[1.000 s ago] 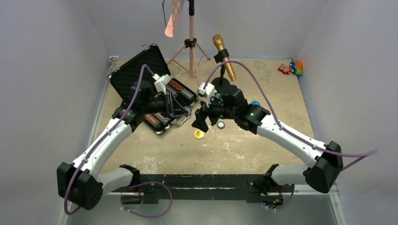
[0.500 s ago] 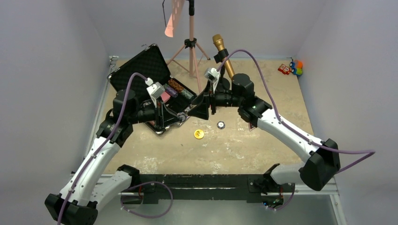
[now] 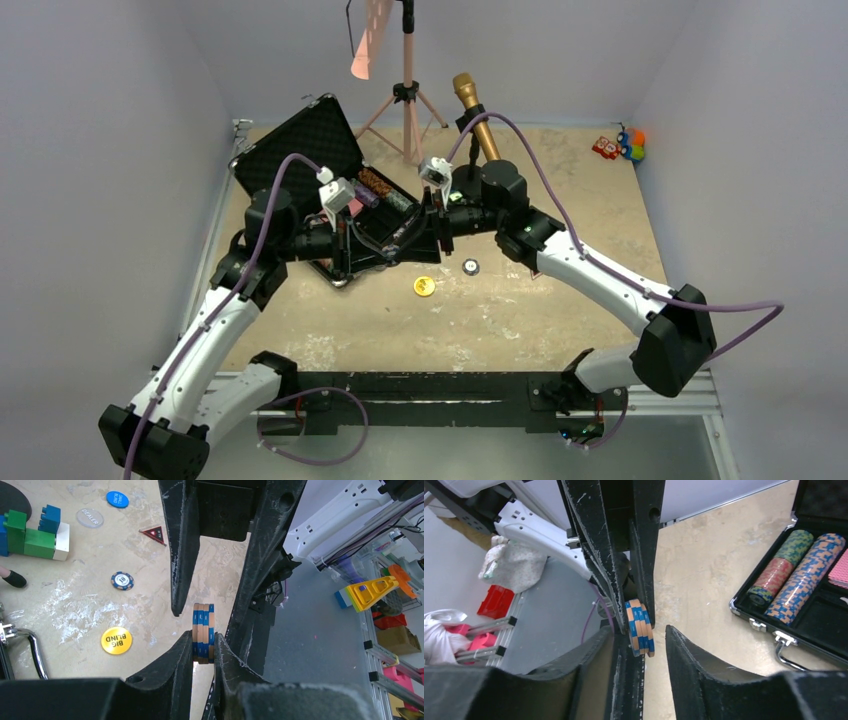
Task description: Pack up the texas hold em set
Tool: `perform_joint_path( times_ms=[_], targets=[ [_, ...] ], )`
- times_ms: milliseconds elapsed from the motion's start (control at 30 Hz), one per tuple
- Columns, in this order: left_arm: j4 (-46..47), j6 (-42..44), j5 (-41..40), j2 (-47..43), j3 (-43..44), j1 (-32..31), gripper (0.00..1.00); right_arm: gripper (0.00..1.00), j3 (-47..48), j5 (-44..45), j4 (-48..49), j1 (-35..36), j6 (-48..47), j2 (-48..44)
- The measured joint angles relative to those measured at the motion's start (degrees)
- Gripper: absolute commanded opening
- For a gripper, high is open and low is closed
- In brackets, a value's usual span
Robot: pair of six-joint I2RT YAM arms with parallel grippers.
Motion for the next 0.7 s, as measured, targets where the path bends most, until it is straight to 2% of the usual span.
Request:
perform_joint_path(
  times_ms=[200, 333, 467, 500, 533, 567, 600, 633, 667, 700],
  targets=[
    [0.04, 0.0, 0.04, -0.28, -0.02, 0.0, 0.0, 0.22, -0.66, -1.4, -0.28, 0.26, -0.2, 0.0],
    [0.07, -0.02, 0.52, -0.52, -0.07, -0.02, 0.0, 0.01, -0.79, -1.79, 0.11, 0.35, 0.04, 0.0],
    [0.02, -0.07, 0.83, -0.72, -0.07, 0.0, 0.0, 0.0, -0.81, -2.4, 0.59, 0.33, -0.26, 0.0],
    [0.02, -0.07, 0.76, -0.72, -0.07, 0.0, 0.06, 0.0, -0.81, -2.4, 0.61, 0.33, -0.28, 0.0],
    [-0.02, -0.02, 0.72, -0.7, -0.07, 0.0, 0.21, 0.0, -0.81, -2.38, 0.61, 0.33, -0.28, 0.0],
    [-0.09, 0.0, 0.55, -0.7, -0.07, 0.0, 0.39, 0.0, -0.81, -2.29, 0.59, 0.33, -0.33, 0.0],
    [-0.28, 0.07, 0.26, -0.66, -0.04, 0.0, 0.61, 0.0, -0.83, -2.05, 0.59, 0.35, -0.42, 0.02],
    [-0.61, 0.46, -0.35, -0.52, 0.09, 0.0, 0.77, 0.0, -0.9, -1.66, 0.57, 0.35, -0.44, 0.0],
    [-1.05, 1.33, -1.51, -0.15, 0.42, -0.02, 0.92, 0.0, -1.03, -0.44, 0.61, 0.46, -0.42, 0.02],
    [-1.81, 2.1, -2.56, 0.42, 0.9, -0.02, 0.99, 0.0, -1.07, 0.44, 0.57, 0.5, -0.42, 0.0]
  ],
)
